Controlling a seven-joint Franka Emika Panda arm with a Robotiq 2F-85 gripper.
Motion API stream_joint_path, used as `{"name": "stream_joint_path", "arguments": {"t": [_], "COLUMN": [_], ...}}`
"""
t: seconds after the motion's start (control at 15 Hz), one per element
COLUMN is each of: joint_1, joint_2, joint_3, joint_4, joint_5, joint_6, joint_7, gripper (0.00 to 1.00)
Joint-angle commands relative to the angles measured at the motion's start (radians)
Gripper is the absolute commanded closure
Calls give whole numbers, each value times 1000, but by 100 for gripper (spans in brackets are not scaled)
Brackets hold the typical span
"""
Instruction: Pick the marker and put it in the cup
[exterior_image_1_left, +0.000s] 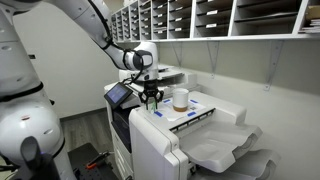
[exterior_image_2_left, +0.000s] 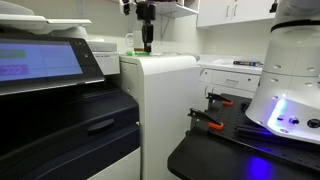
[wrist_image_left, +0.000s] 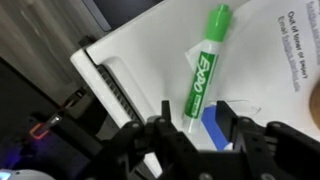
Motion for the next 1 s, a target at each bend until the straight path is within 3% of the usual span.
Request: {"name": "stream_joint_path", "arguments": {"t": [0.0, 0.2, 0.27, 0.33, 0.6, 0.93], "joint_1": [7, 9, 8, 9, 18, 23], "joint_2": [28, 36, 36, 37, 4, -75], "joint_3": [-11, -15, -15, -17, -10, 26], "joint_4": [32, 38, 37, 36, 26, 60], "joint_5": [-3, -2, -8, 2, -6, -148], "joint_6": [-16, -16, -15, -14, -23, -189], "joint_7": [-23, -27, -25, -36, -75, -82], "gripper": [74, 97, 99, 95, 95, 95]}}
